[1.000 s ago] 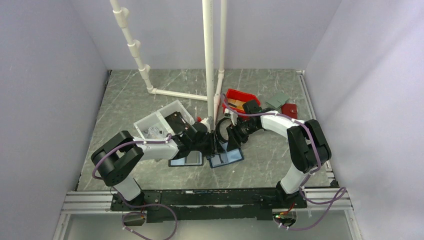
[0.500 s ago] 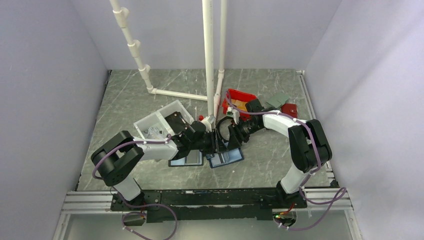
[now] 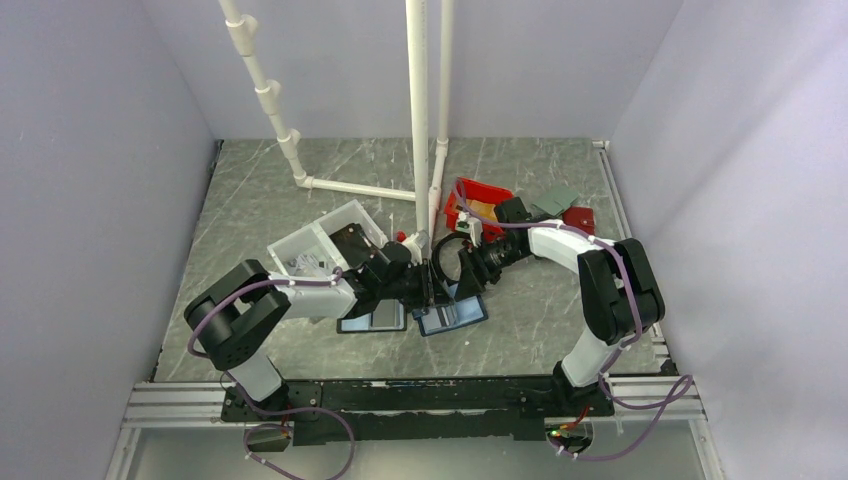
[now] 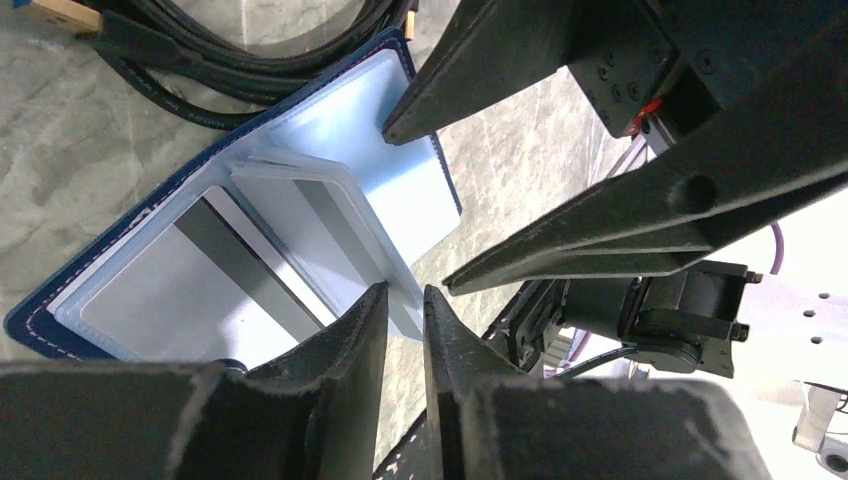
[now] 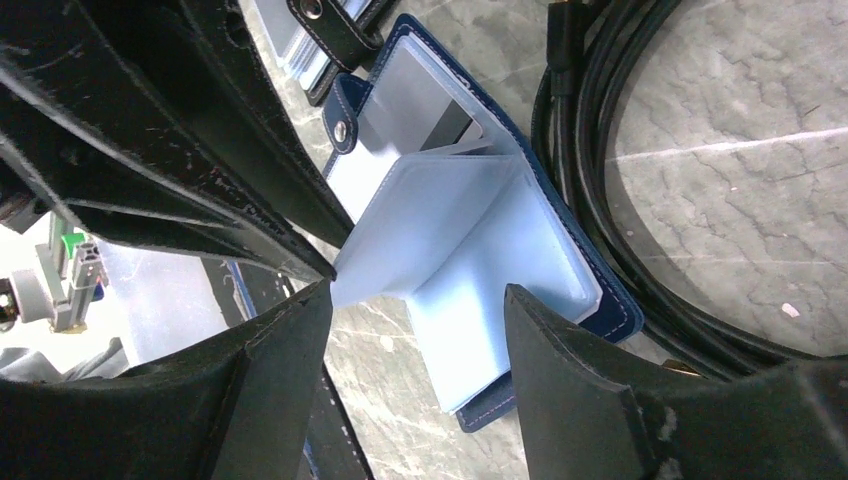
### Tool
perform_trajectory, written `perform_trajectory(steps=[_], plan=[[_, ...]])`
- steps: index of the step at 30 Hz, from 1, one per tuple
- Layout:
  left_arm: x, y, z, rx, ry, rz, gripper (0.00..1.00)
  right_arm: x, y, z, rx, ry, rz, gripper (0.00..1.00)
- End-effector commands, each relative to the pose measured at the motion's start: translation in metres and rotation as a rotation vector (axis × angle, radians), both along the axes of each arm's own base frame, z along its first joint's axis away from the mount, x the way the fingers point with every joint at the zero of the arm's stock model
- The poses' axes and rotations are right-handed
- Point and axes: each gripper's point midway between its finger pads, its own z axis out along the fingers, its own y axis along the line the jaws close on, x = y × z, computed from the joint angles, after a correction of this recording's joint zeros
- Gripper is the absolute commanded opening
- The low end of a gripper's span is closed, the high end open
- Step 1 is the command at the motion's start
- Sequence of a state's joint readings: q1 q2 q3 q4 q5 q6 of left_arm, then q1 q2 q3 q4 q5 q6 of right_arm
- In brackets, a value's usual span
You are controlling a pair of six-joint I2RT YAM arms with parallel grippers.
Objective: Take the credit cards out of the card holder
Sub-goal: Pick up the card holder from the center of the board.
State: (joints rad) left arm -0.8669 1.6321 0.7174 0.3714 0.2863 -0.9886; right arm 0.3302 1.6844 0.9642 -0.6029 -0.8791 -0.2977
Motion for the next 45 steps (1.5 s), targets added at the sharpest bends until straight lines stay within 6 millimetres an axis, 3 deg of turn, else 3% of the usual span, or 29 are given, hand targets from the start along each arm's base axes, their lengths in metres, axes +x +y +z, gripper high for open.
perform_trajectory(steps=[1, 8, 18, 25, 36, 45], plan=[[0.01, 0.006, -0.009, 0.044, 0.002, 0.035, 0.24, 0.002, 0.008, 0.026, 0.077, -0.035, 0.022, 0.67], [0.01, 0.008, -0.016, 0.063, 0.014, 0.033, 0.21, -0.008, 0.013, 0.029, 0.127, 0.007, 0.052, 0.71], [0.011, 0.012, -0.022, 0.074, 0.027, 0.048, 0.2, -0.014, 0.011, 0.015, 0.042, -0.025, 0.117, 0.78], [0.01, 0.012, -0.023, 0.065, 0.033, 0.049, 0.21, -0.014, 0.011, 0.003, -0.036, -0.062, 0.13, 0.78], [0.009, 0.013, -0.021, 0.063, 0.032, 0.049, 0.21, -0.007, 0.006, -0.006, -0.099, -0.081, 0.093, 0.72], [0.008, 0.022, -0.021, 0.077, 0.031, 0.067, 0.23, -0.003, 0.003, -0.009, -0.125, -0.089, 0.079, 0.59]])
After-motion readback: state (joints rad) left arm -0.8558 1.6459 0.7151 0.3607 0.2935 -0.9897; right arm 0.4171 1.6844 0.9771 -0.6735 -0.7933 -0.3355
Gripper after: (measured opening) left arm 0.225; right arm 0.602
